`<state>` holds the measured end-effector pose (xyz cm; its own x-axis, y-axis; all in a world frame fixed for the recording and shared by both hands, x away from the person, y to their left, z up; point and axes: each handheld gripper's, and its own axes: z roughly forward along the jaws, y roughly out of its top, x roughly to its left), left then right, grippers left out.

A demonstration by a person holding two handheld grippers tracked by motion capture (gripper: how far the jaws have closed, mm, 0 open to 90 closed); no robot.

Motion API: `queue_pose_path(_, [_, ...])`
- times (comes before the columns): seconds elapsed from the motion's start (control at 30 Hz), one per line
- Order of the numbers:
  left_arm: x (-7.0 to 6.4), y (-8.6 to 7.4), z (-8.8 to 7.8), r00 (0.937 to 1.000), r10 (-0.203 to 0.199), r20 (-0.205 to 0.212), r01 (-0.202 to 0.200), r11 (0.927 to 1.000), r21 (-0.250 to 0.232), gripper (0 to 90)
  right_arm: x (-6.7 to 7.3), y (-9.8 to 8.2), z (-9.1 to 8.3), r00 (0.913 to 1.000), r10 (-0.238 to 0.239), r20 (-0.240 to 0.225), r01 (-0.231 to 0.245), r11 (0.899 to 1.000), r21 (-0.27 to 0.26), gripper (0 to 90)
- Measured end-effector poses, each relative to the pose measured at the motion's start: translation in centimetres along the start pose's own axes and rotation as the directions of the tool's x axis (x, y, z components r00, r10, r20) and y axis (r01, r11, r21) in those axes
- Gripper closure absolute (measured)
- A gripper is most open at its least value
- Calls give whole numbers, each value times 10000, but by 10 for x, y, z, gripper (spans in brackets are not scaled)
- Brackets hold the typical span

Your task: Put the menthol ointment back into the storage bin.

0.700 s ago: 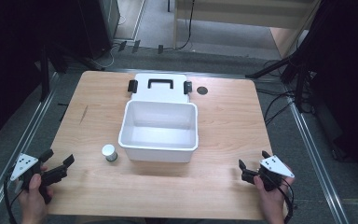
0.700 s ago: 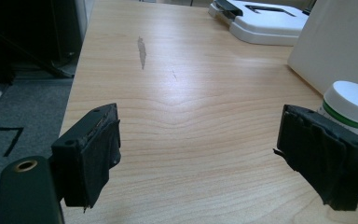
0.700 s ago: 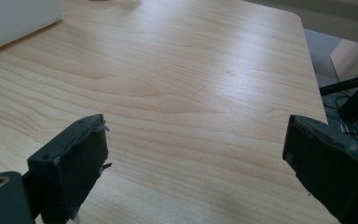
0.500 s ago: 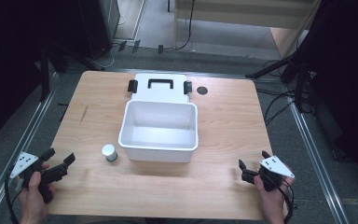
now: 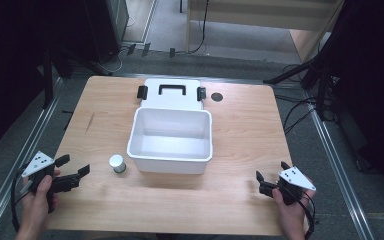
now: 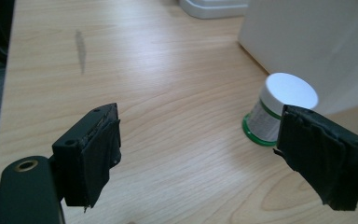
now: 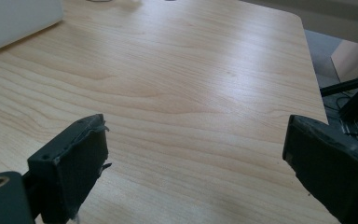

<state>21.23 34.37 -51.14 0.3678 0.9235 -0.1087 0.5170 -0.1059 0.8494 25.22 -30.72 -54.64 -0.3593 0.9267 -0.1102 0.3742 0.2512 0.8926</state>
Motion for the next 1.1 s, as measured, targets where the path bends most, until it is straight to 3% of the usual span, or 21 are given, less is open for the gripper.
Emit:
queue_pose_path(0.07, [-7, 9, 3, 9987, 516, 50, -518, 9978, 422, 145, 0, 0, 0, 10000, 7, 4, -7, 10000, -7, 68])
queue_pose_path(0.17, [-14, 19, 7, 9933, 1152, 119, -1158, 9884, 987, 145, 0, 0, 0, 10000, 14, -7, -15, 10000, -29, 68])
queue_pose_path(0.27, [-22, 28, 11, 9832, 1822, 147, -1821, 9697, 1628, 145, -1, 0, 0, 10000, 30, -28, -30, 10000, -30, 68])
queue_pose_path(0.43, [-30, 39, 16, 9734, 2259, 377, -2286, 9484, 2195, 145, -1, 0, 0, 10000, 36, -47, -36, 10000, -42, 68])
queue_pose_path(0.53, [-34, 45, 20, 9640, 2604, 540, -2652, 9269, 2657, 144, -1, 0, 0, 10000, 43, -53, -43, 10000, -41, 68])
queue_pose_path(0.57, [-38, 50, 21, 9530, 2954, 668, -3014, 9031, 3059, 144, -1, 0, 0, 10000, 41, -52, -41, 10000, -39, 68])
queue_pose_path(0.6, [-38, 50, 21, 9530, 2954, 668, -3014, 9031, 3059, 144, -1, 0, 0, 10000, 41, -52, -41, 10000, -39, 68])
queue_pose_path(0.77, [-45, 61, 25, 9340, 3402, 1091, -3561, 8613, 3623, 144, -1, 0, 0, 10000, 31, -40, -31, 10000, -28, 68])
queue_pose_path(0.8, [-48, 65, 27, 9280, 3513, 1242, -3714, 8449, 3850, 144, -1, 0, 0, 10000, 28, -39, -28, 10000, -29, 68])
queue_pose_path(0.87, [-52, 68, 29, 9181, 3707, 1400, -3946, 8235, 4076, 143, -1, 0, 0, 10000, 31, -42, -31, 10000, -26, 68])
queue_pose_path(0.93, [-57, 72, 32, 9062, 4000, 1374, -4175, 7941, 4418, 136, -1, 0, 0, 10000, 32, -42, -32, 10000, -28, 68])
queue_pose_path(1.1, [-67, 79, 42, 8897, 4205, 1779, -4482, 7303, 5155, 138, -1, 0, 0, 10000, 36, -45, -37, 10000, -28, 68])
